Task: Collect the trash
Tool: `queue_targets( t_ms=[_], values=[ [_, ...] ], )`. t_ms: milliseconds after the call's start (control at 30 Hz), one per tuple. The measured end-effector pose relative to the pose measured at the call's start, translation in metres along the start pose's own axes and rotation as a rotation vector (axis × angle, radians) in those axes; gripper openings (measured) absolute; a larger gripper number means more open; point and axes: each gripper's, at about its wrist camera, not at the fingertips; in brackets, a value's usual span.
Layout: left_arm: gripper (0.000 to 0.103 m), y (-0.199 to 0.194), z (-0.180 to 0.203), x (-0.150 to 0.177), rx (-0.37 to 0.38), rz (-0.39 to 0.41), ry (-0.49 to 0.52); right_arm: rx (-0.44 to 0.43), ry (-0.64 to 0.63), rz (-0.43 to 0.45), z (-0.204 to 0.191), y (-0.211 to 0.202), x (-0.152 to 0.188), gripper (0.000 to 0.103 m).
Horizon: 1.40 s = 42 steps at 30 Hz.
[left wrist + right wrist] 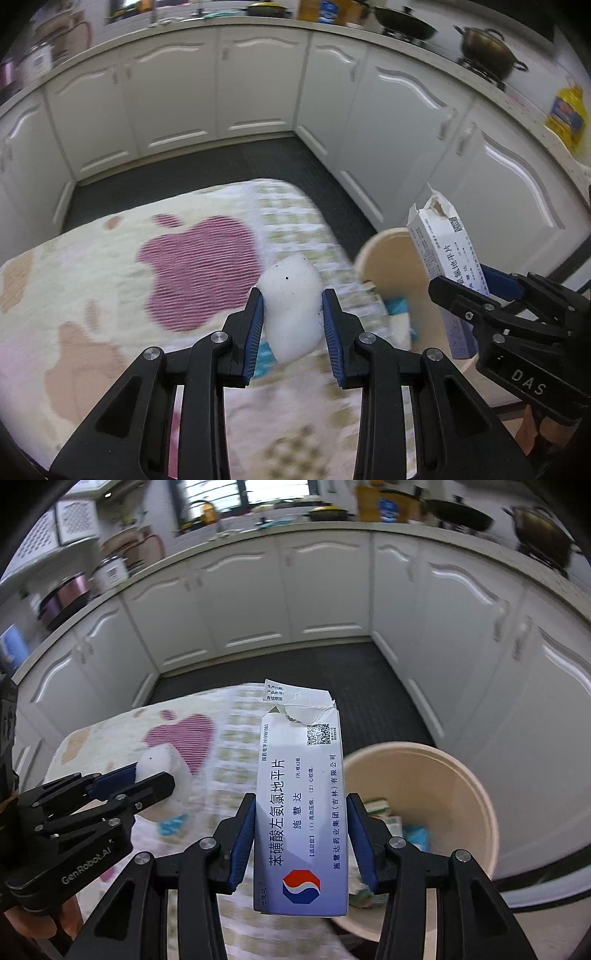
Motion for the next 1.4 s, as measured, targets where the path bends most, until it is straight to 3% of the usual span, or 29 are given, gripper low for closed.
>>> queue_targets(
  t_ms=[500, 733, 900, 1167, 1400],
  values=[
    [0.032, 0.083, 0.105, -0.017, 0.127, -0.136, 0.087, 0.074, 0.191, -0.117, 0.119, 0.039, 0.035, 0.046],
    [0.044, 0.112, 0.121, -0.014, 0.134, -0.188, 0.085, 0.047, 0.234, -0.167, 0.135, 0.066, 0.046, 0.048],
    [0.054, 0.12, 0.119, -0.012, 0.114, -0.182, 0.068, 0.047, 0.241, -0.171, 0.134, 0.076, 0.052, 0.054],
    [0.056, 0.108, 0.112, -0.003, 0.069, -0.15, 0.097, 0.072, 0.247, -0.116, 0.129, 0.054, 0.054, 0.054],
    [0.056, 0.087, 0.11, 0.001, 0.097, -0.121, 0.11, 0.121, 0.23, -0.051, 0.116, 0.024, 0.051, 0.054]
  ],
)
Point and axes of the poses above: each gripper's, at about its wrist camera, not at the fingertips, and y roughly the way its jaws point, z to its right, x to its underside, and after that the axes turned 2 degrees about -y, right-handed
